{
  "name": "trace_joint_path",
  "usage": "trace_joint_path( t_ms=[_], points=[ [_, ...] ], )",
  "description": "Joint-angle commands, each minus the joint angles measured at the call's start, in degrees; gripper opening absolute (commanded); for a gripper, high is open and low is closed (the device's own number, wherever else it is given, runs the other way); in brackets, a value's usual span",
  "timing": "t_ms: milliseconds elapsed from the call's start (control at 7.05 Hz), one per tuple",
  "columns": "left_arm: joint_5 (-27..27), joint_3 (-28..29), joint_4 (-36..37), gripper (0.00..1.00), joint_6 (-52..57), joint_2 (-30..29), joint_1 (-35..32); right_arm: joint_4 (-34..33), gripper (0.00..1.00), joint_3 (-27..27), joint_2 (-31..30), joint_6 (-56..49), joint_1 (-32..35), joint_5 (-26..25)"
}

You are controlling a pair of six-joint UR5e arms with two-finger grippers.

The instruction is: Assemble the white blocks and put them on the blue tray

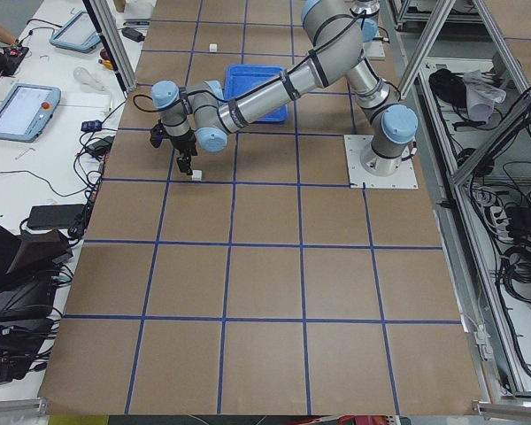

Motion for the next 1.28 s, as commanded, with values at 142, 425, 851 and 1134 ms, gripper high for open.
trace_joint_path(
  t_ms=[142,425,851,1134],
  points=[
    [0.2,-0.5,0.2,0.83,-0.1,-1.5,0.1,-0.3,1.00,-0.8,3.4,-21.4,-6.3,7.5],
    [0.3,-0.6,0.2,0.74,0.0,-1.7,0.1,-5.8,1.00,-1.8,7.8,-39.1,-6.5,10.2],
    [1.4,-0.8,0.2,0.71,-0.1,-1.8,0.2,-11.2,1.00,-1.8,12.3,-52.7,-6.5,12.2],
    [1.3,-0.8,0.1,0.42,0.0,-1.8,0.3,-11.2,1.00,-1.8,15.4,-54.3,-6.6,14.3]
  ],
)
